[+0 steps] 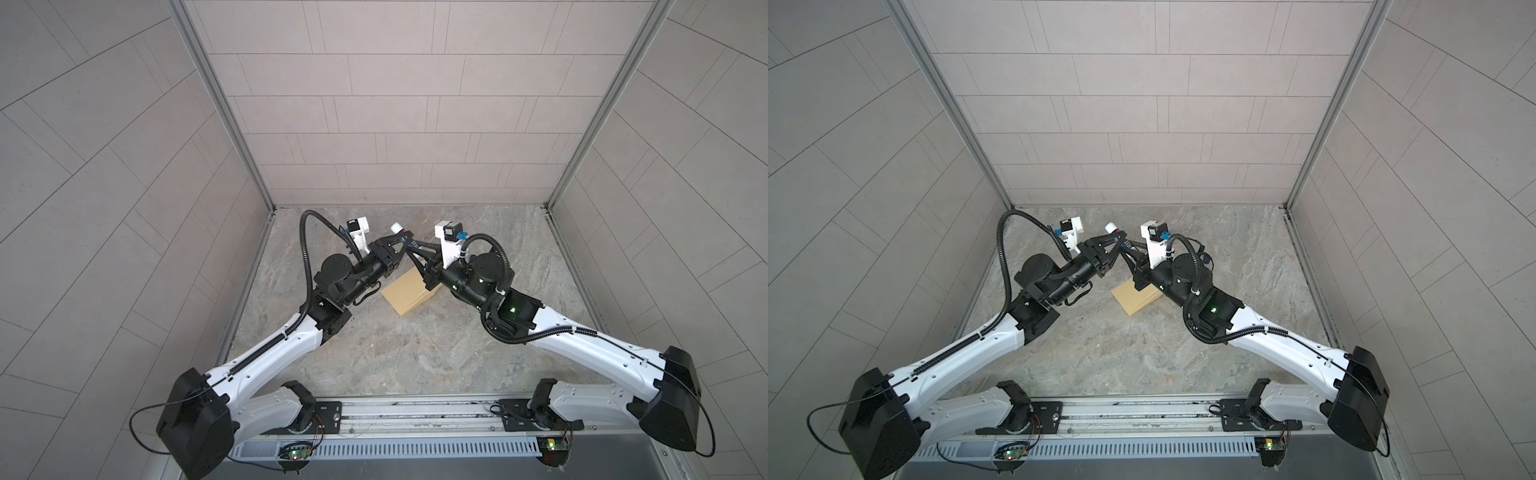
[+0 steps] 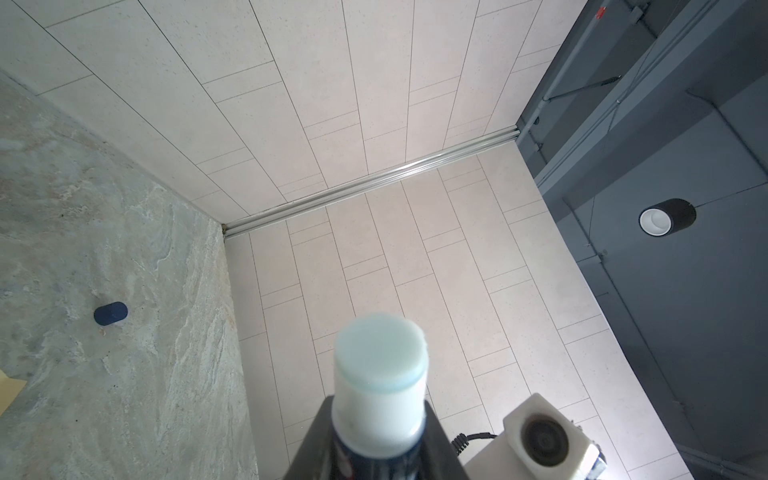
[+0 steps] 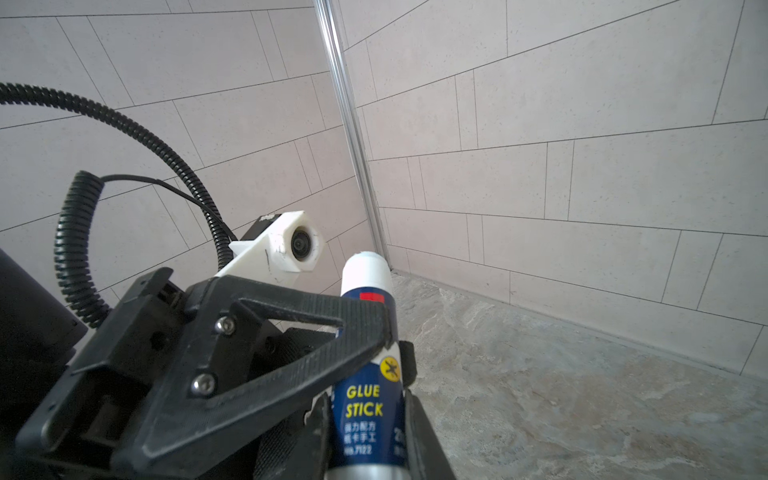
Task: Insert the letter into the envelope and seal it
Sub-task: 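Pass the glue stick from the right gripper into the left gripper above the envelope, then lower the open right gripper to the flap while the left gripper holds the glue stick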
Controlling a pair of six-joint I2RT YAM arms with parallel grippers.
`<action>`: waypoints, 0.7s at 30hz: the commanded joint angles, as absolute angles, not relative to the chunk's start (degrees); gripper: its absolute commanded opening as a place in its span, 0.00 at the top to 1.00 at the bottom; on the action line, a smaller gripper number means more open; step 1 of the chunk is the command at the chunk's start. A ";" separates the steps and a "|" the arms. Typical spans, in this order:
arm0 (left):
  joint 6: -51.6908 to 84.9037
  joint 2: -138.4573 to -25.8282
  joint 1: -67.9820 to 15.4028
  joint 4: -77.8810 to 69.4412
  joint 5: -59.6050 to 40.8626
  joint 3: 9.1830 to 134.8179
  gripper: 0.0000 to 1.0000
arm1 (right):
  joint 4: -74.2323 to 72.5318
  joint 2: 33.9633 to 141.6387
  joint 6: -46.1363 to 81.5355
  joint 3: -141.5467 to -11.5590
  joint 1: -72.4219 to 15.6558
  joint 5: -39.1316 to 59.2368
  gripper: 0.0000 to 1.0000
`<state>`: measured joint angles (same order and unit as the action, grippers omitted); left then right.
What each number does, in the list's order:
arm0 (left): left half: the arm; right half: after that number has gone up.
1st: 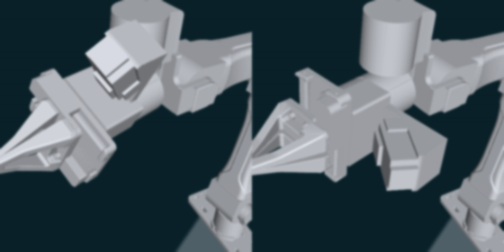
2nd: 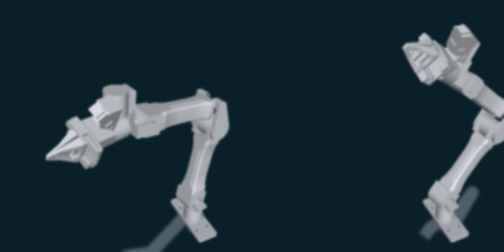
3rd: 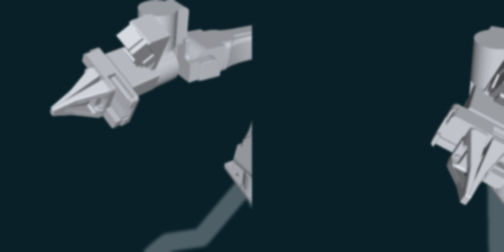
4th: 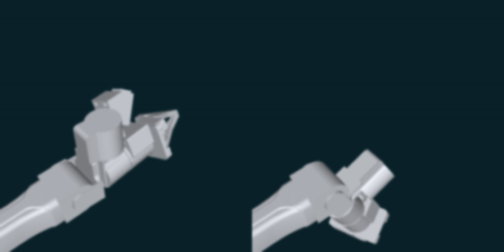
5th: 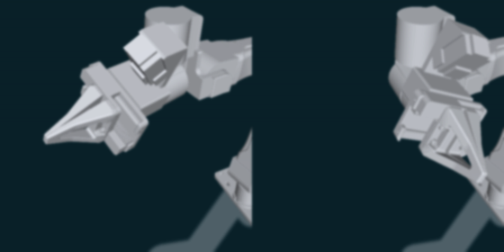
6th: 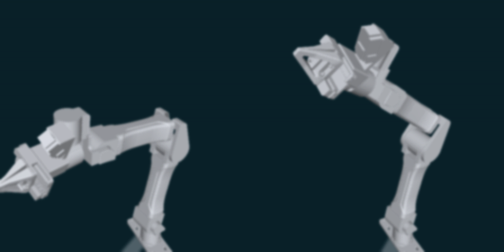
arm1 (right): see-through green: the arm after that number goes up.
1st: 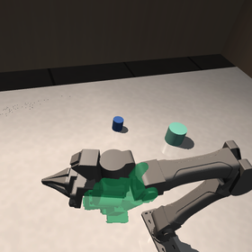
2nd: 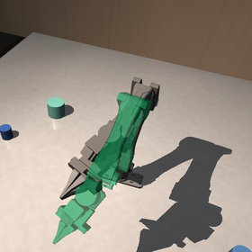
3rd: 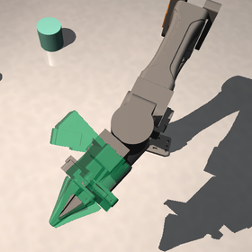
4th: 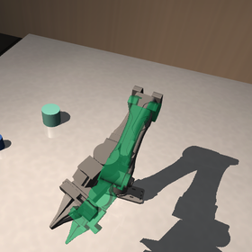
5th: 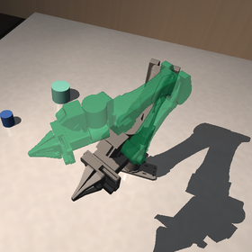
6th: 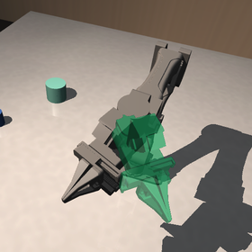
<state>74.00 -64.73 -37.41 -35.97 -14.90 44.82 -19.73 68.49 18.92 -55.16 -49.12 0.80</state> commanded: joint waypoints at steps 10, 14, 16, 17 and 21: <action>49.34 -57.96 -37.28 -12.63 -10.88 51.25 1.00 | -3.57 61.01 19.35 -55.46 -48.60 -8.53 0.25; 40.51 -56.10 -37.26 -3.92 -8.07 52.81 1.00 | 4.38 60.37 24.92 -56.13 -46.06 -11.76 0.19; 37.14 -55.32 -37.23 -0.89 -6.90 53.23 1.00 | 8.65 60.96 29.41 -56.86 -44.81 -14.08 0.16; 35.89 -55.10 -37.22 0.14 -6.49 53.42 1.00 | 10.85 61.51 31.36 -57.38 -44.26 -15.00 0.15; 31.95 -53.98 -37.26 3.69 -5.17 53.48 1.00 | 18.96 65.39 38.06 -60.29 -42.61 -16.93 0.06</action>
<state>38.46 -55.13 -37.41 -1.02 -7.25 51.66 10.22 63.59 30.74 -57.93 -43.31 -13.61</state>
